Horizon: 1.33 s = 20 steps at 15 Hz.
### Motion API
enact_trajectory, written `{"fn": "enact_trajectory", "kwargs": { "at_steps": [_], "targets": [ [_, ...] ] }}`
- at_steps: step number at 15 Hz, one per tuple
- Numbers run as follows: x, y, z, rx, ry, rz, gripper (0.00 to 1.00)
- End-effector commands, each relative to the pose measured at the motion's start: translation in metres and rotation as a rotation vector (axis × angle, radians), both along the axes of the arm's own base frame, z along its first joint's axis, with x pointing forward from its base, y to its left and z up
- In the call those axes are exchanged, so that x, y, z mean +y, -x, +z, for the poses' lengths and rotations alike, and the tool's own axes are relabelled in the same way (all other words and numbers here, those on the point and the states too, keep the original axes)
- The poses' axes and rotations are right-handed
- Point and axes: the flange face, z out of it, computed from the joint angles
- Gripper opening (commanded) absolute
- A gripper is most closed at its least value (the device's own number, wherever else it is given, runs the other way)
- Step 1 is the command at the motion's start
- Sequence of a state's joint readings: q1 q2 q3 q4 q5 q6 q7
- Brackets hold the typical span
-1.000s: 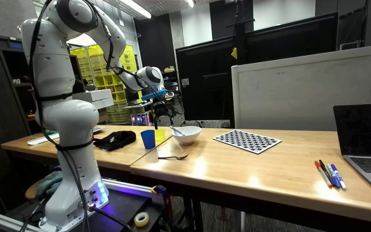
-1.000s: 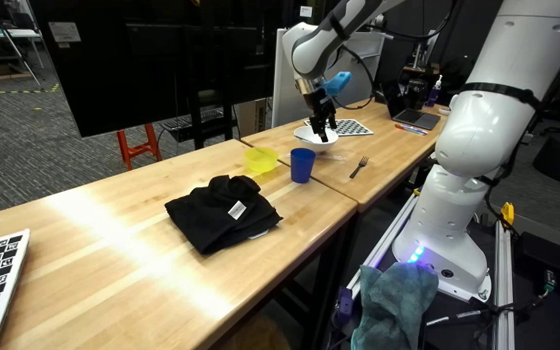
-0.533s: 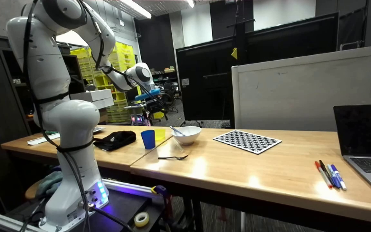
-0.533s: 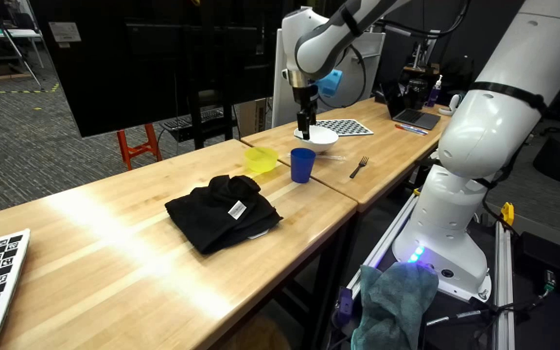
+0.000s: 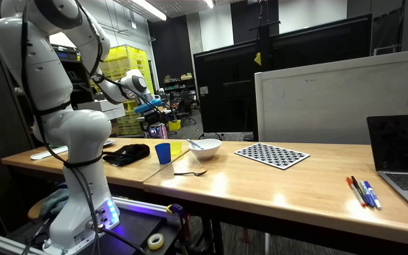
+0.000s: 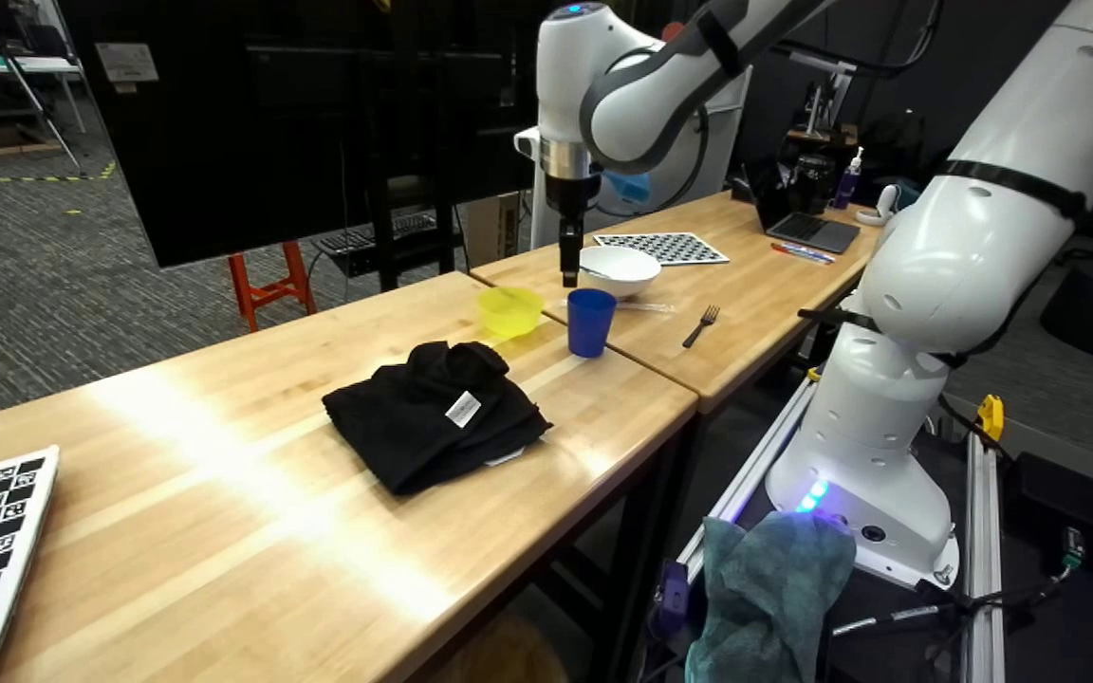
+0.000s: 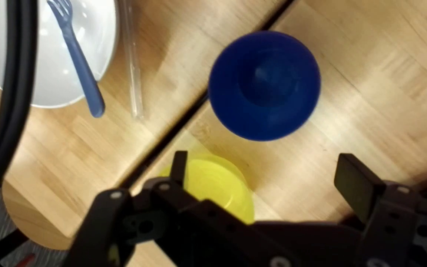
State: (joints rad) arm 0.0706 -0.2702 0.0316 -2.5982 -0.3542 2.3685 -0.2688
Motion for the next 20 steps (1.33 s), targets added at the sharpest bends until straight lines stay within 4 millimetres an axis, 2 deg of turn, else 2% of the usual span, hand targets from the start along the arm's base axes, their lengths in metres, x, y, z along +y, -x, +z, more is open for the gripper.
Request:
{"fn": "enact_trajectory", "kwargs": {
  "at_steps": [1, 3, 7, 11, 12, 13, 20],
  "targets": [
    [0.042, 0.023, 0.014, -0.026, -0.045, 0.097, 1.00],
    [0.062, 0.028, 0.024, -0.011, -0.104, 0.104, 1.00],
    [0.090, 0.034, 0.040, -0.016, -0.200, 0.074, 1.00],
    [0.113, 0.028, 0.039, -0.017, -0.235, 0.083, 1.00],
    [0.115, 0.028, 0.038, -0.016, -0.220, 0.087, 1.00],
    [0.107, 0.031, 0.037, -0.018, -0.219, 0.076, 1.00],
    [0.111, 0.030, 0.035, -0.014, -0.216, 0.084, 1.00]
  ]
}}
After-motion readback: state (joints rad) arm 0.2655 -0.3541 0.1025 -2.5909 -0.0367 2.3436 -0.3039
